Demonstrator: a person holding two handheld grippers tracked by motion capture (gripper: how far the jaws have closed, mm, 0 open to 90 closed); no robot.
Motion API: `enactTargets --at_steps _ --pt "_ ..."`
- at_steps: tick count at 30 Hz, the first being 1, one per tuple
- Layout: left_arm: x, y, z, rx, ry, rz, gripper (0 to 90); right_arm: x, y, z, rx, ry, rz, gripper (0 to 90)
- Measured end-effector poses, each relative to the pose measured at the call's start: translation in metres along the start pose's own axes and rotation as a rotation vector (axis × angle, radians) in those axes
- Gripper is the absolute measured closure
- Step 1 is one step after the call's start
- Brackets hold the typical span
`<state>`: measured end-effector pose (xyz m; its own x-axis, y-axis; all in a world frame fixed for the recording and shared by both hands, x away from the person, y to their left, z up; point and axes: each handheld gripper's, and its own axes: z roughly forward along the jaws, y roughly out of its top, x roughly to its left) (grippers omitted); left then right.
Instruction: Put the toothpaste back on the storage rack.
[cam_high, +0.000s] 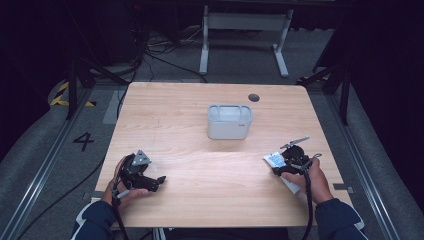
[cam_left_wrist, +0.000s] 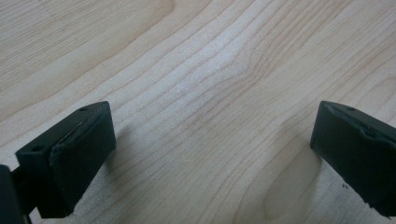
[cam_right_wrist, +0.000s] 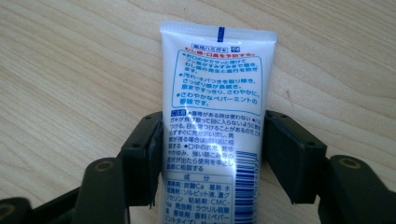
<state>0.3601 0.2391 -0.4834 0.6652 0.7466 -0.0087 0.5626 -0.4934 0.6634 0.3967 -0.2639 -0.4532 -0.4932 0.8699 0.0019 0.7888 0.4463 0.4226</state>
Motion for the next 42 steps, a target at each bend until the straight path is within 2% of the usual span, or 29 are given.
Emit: enactTargets --at_steps 5,18,26,30,32,34,36,37,42 --pt "0.0 0.0 0.0 0.0 0.0 0.0 0.5 -0.001 0.001 0.0 0.003 0.01 -0.025 45.0" --pt "0.0 0.0 0.0 0.002 0.0 0.0 0.4 -0.006 0.001 -0.004 -0.007 0.049 -0.057 62.4" --pt "0.0 0.0 0.0 0.002 0.0 0.0 0.4 -0.006 0.0 -0.007 -0.017 0.057 -0.091 65.8" --pt "0.0 0.0 0.0 0.002 -0.002 0.004 0.4 -0.006 -0.001 -0.009 -0.029 0.088 -0.101 66.5" --pt "0.0 0.0 0.0 0.002 -0.002 0.003 0.4 -0.005 -0.001 -0.011 -0.033 0.085 -0.115 66.6" --pt "0.0 0.0 0.0 0.001 -0.002 0.004 0.4 -0.004 0.0 -0.013 -0.043 0.089 -0.11 66.7" --pt "0.001 0.0 0.0 -0.002 -0.004 0.004 0.4 -0.004 0.001 -0.023 -0.09 0.104 -0.119 66.8" --pt "0.001 0.0 0.0 -0.002 -0.004 0.004 0.5 -0.004 0.001 -0.023 -0.09 0.104 -0.119 66.8" --pt "0.001 0.0 0.0 -0.002 -0.004 0.004 0.5 -0.004 0.006 -0.039 -0.165 0.125 -0.12 66.7"
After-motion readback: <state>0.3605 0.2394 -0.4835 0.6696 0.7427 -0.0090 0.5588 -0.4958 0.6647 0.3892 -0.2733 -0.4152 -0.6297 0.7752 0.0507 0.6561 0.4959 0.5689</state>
